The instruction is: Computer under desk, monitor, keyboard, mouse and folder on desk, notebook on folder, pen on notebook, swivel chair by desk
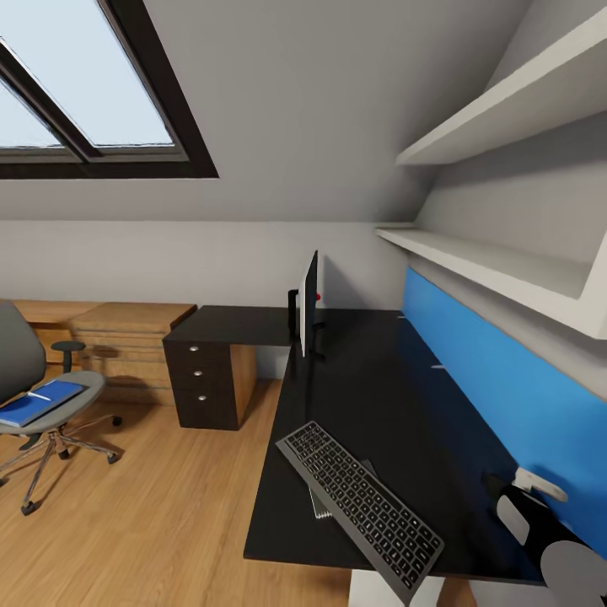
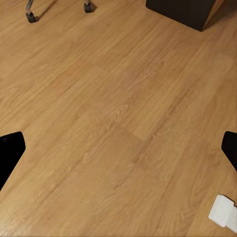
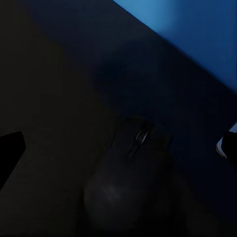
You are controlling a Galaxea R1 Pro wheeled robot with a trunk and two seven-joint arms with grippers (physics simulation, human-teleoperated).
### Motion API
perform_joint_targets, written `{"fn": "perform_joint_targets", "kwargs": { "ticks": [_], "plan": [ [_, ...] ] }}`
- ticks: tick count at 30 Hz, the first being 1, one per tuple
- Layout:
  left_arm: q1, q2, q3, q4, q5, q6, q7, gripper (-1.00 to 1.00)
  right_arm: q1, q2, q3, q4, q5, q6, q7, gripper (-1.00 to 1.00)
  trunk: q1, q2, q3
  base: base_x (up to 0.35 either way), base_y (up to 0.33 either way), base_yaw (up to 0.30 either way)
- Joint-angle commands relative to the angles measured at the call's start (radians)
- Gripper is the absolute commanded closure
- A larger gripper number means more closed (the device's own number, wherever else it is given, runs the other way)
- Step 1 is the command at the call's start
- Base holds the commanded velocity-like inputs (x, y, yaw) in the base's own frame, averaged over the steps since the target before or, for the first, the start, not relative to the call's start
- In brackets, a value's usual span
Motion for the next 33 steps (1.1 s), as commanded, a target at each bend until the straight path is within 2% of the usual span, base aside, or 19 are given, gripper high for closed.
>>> {"fn": "perform_joint_targets", "kwargs": {
  "ticks": [1,33],
  "plan": [
    [0.0,0.0,0.0,-0.001,0.01,-0.001,0.001,-1.0,0.0,0.0,0.003,-0.002,-0.009,0.004,-0.004,-1.0,0.004,-0.008,-0.004,0.0,0.0,0.0],
    [0.0,0.0,0.0,-0.001,0.008,-0.001,0.0,-1.0,0.0,0.0,0.002,-0.002,-0.009,0.005,-0.004,-1.0,0.127,-0.232,-0.105,0.0,0.0,0.0]
  ]
}}
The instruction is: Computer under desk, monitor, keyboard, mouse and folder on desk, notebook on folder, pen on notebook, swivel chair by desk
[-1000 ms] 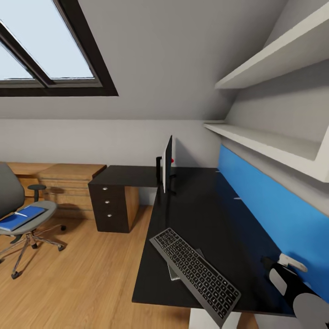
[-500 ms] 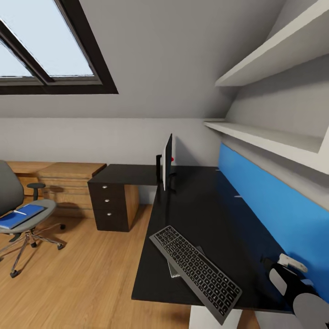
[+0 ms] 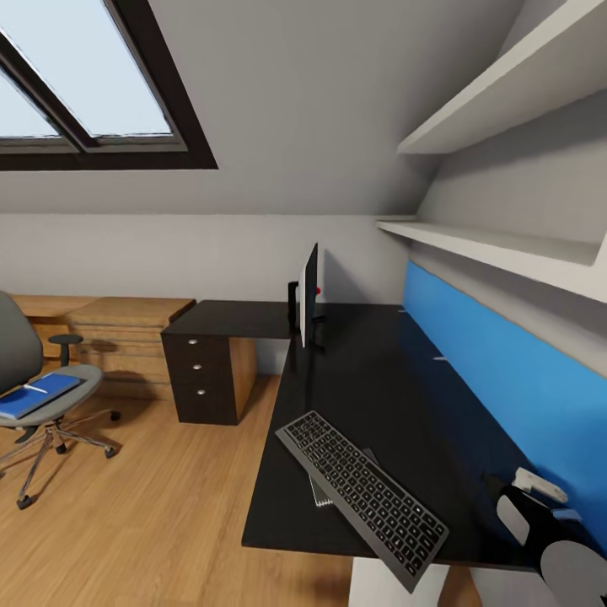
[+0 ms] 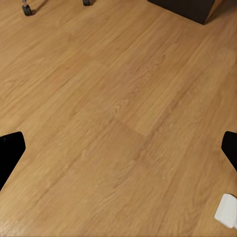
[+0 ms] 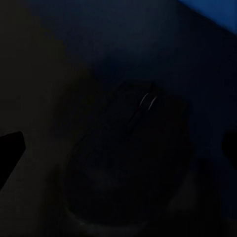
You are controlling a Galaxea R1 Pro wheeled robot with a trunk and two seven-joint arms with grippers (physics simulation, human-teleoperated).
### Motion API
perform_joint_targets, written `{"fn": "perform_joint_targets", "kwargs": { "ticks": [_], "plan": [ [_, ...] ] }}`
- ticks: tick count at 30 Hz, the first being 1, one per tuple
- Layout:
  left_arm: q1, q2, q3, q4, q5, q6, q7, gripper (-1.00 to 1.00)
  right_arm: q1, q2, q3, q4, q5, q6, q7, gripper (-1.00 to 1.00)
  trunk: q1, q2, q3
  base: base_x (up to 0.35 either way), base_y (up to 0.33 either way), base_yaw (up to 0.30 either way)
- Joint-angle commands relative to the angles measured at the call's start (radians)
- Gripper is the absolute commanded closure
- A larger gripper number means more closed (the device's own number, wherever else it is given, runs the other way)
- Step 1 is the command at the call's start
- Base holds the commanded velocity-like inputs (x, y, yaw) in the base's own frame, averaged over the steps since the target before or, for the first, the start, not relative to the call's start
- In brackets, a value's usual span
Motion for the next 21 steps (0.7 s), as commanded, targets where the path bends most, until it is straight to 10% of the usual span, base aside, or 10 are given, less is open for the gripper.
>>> {"fn": "perform_joint_targets", "kwargs": {
  "ticks": [1,21],
  "plan": [
    [0.0,0.0,0.0,-0.001,0.01,-0.001,0.001,-1.0,0.0,0.0,0.003,-0.002,-0.009,0.003,-0.004,-1.0,0.004,-0.008,-0.004,0.0,0.0,0.0],
    [0.0,0.0,0.0,0.002,0.007,-0.001,0.001,-1.0,0.0,0.0,0.003,-0.002,-0.009,0.002,-0.004,-1.0,0.046,-0.085,-0.039,0.0,0.0,0.0]
  ]
}}
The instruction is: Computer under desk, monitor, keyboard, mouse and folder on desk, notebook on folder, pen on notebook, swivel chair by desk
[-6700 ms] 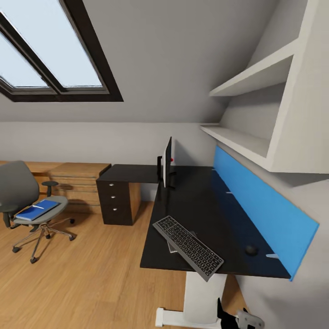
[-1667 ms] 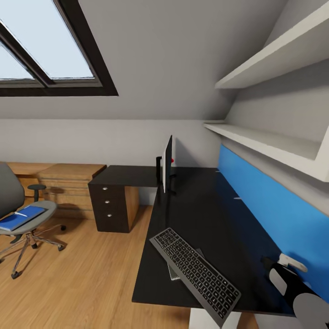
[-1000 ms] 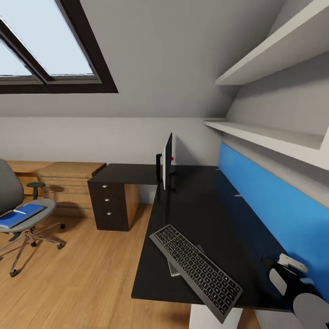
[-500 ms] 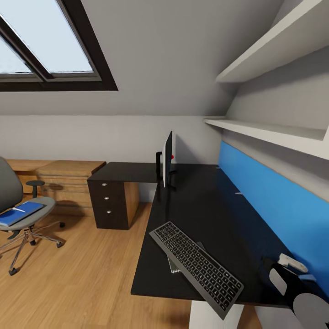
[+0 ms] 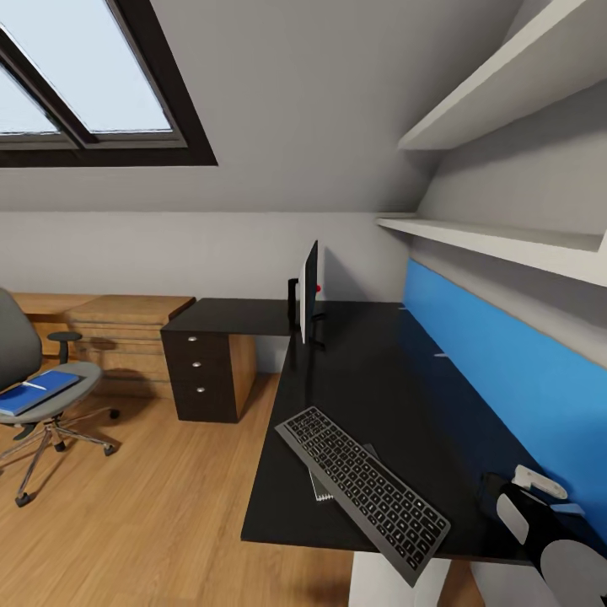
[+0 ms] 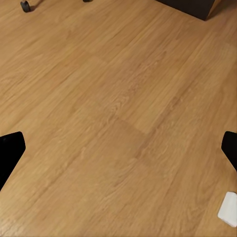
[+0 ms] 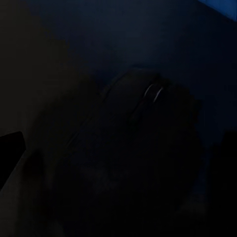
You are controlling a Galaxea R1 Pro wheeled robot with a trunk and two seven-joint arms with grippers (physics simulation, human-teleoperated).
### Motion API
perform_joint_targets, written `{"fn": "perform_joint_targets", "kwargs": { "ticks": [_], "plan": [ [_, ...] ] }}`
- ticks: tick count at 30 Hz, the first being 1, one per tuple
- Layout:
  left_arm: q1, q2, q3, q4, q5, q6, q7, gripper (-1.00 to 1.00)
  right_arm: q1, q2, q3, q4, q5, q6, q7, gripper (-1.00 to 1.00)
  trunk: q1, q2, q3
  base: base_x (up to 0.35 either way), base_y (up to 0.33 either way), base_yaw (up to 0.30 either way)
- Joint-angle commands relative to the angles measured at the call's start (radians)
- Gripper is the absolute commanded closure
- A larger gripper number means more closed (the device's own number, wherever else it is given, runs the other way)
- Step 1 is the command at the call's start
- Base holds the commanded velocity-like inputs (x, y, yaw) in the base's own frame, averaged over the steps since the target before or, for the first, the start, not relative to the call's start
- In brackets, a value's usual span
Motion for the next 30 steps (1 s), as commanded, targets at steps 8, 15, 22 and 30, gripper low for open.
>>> {"fn": "perform_joint_targets", "kwargs": {
  "ticks": [8,15,22,30],
  "plan": [
    [0.0,0.0,-0.001,0.001,0.011,-0.001,0.0,-1.0,0.001,0.0,-0.004,0.007,-0.027,0.006,0.0,1.0,0.0,0.0,-0.001,0.0,0.0,0.0],
    [0.0,0.0,-0.001,0.002,0.011,-0.001,0.0,-1.0,0.001,0.0,-0.004,0.006,-0.027,0.003,0.0,1.0,0.0,0.0,-0.001,0.0,0.0,0.0],
    [0.0,-0.001,-0.001,0.003,0.011,-0.001,-0.001,-1.0,0.001,0.0,-0.004,0.003,-0.027,0.003,0.0,1.0,0.0,0.0,-0.001,0.0,0.0,0.0],
    [0.0,0.0,-0.001,0.004,0.011,-0.002,-0.001,-1.0,0.001,0.0,-0.004,-0.003,-0.026,-0.002,0.004,1.0,-0.004,0.007,0.002,0.0,0.0,0.0]
  ]
}}
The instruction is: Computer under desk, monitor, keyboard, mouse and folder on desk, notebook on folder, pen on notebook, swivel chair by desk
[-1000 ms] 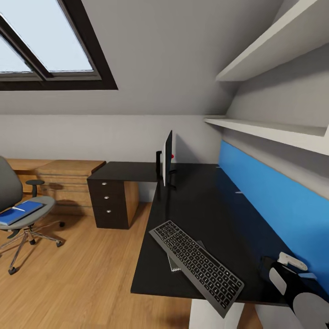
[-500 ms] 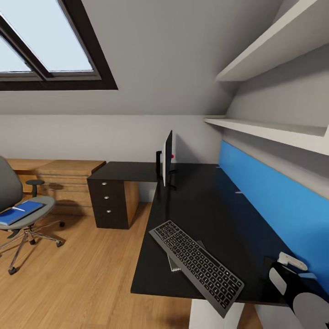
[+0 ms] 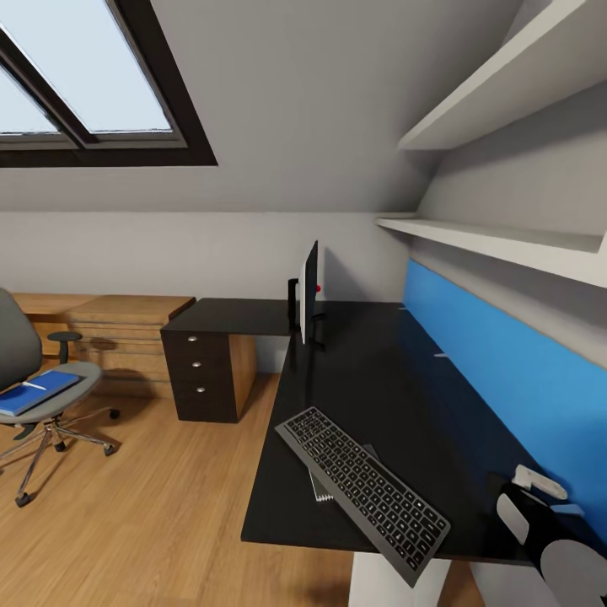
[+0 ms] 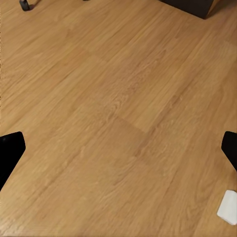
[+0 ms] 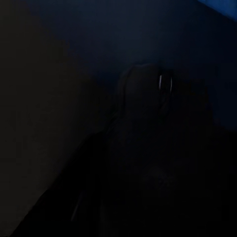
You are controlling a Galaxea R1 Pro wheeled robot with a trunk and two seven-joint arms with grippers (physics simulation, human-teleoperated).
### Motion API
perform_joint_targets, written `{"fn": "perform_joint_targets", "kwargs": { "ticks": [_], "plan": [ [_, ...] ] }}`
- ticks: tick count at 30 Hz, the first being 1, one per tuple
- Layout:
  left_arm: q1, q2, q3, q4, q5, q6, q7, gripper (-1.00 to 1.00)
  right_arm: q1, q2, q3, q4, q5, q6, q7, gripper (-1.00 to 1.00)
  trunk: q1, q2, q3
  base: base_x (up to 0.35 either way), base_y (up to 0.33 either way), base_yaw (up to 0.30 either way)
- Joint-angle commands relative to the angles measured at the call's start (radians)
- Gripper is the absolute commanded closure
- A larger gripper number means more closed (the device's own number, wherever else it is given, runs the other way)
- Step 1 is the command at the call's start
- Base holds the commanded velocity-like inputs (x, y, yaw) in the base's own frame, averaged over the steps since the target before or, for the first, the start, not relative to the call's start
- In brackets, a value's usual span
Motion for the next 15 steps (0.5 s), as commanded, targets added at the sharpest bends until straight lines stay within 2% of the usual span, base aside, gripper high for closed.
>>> {"fn": "perform_joint_targets", "kwargs": {
  "ticks": [1,4,7,8,9,13,15],
  "plan": [
    [0.0,0.0,0.0,-0.001,0.01,-0.001,0.002,-1.0,0.0,0.0,0.002,-0.003,-0.011,0.001,0.0,1.0,-0.004,0.007,0.002,0.0,0.0,0.0],
    [0.0,-0.001,-0.001,0.007,0.009,-0.001,0.003,-1.0,0.0,0.0,0.002,-0.017,-0.011,-0.004,0.0,1.0,-0.015,0.028,0.012,0.0,0.0,0.0],
    [0.0,-0.002,-0.005,0.028,0.007,0.0,0.004,-1.0,0.003,0.01,0.002,-0.072,-0.01,-0.008,0.0,1.0,-0.027,0.049,0.021,0.0,0.0,0.0],
    [0.0,-0.002,-0.006,0.033,0.007,0.0,0.004,-1.0,0.005,0.018,0.003,-0.102,-0.009,-0.009,-0.001,1.0,-0.031,0.056,0.024,0.0,0.0,0.0],
    [0.0,-0.002,-0.007,0.038,0.007,0.0,0.004,-1.0,0.01,0.039,0.003,-0.165,-0.005,-0.008,-0.002,1.0,-0.035,0.063,0.027,0.0,0.0,0.0],
    [0.0,-0.002,-0.007,0.041,0.007,0.0,0.004,-1.0,0.03,0.067,0.005,-0.24,-0.001,-0.006,-0.005,1.0,-0.05,0.091,0.04,0.0,0.0,0.0],
    [0.0,-0.002,-0.008,0.043,0.007,0.001,0.004,-1.0,0.065,0.091,0.01,-0.305,0.01,-0.006,-0.006,1.0,-0.058,0.105,0.046,0.0,0.0,0.0]
  ]
}}
